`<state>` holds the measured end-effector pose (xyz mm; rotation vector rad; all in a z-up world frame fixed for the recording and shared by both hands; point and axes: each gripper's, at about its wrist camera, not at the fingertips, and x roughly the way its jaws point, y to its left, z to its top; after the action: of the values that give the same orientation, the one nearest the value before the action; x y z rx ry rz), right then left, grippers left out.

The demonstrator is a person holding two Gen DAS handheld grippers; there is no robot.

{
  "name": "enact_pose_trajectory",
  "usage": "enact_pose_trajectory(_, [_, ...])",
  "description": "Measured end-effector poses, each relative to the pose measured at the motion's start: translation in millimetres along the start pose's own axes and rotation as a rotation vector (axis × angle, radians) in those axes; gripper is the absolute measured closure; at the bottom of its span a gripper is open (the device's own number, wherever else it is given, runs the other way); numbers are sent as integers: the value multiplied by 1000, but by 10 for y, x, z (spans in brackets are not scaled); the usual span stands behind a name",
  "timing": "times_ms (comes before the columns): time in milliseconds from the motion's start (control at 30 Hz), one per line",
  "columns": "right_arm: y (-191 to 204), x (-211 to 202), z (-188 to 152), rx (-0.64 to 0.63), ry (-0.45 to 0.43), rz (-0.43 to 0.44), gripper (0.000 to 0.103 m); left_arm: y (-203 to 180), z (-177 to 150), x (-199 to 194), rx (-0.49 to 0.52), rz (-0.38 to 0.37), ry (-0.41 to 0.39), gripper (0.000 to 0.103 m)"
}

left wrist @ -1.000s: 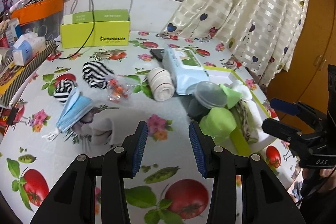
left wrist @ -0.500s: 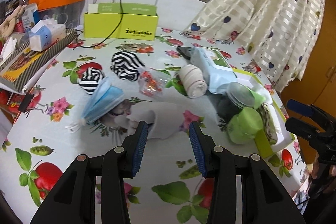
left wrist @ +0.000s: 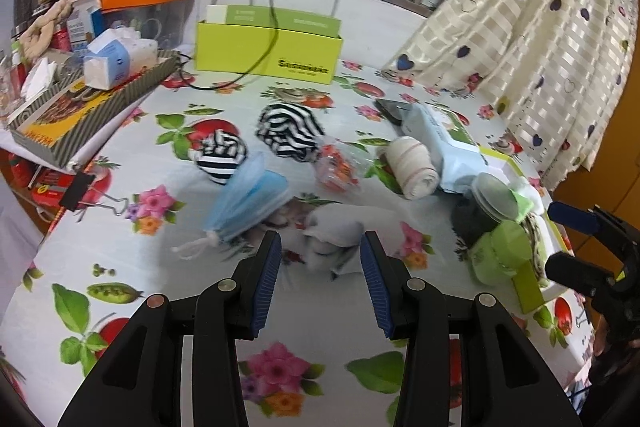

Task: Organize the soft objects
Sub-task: 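Grasp the blue face mask with the left gripper while the right grasps the white knit glove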

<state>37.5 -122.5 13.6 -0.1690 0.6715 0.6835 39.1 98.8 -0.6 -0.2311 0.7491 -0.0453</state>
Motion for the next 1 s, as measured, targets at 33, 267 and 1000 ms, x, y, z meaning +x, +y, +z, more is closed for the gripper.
enact_pose_trajectory(33, [36, 40, 15, -7, 6, 9, 19, 50, 7, -6, -8, 8, -3, 60])
enact_pose_trajectory(267, [270, 436, 131, -56, 70, 67, 19, 351, 52, 13, -32, 58, -10, 60])
enact_pose_trajectory(1000, [575, 1535, 321, -148, 237, 51, 27, 662, 137, 467, -8, 24, 67, 60])
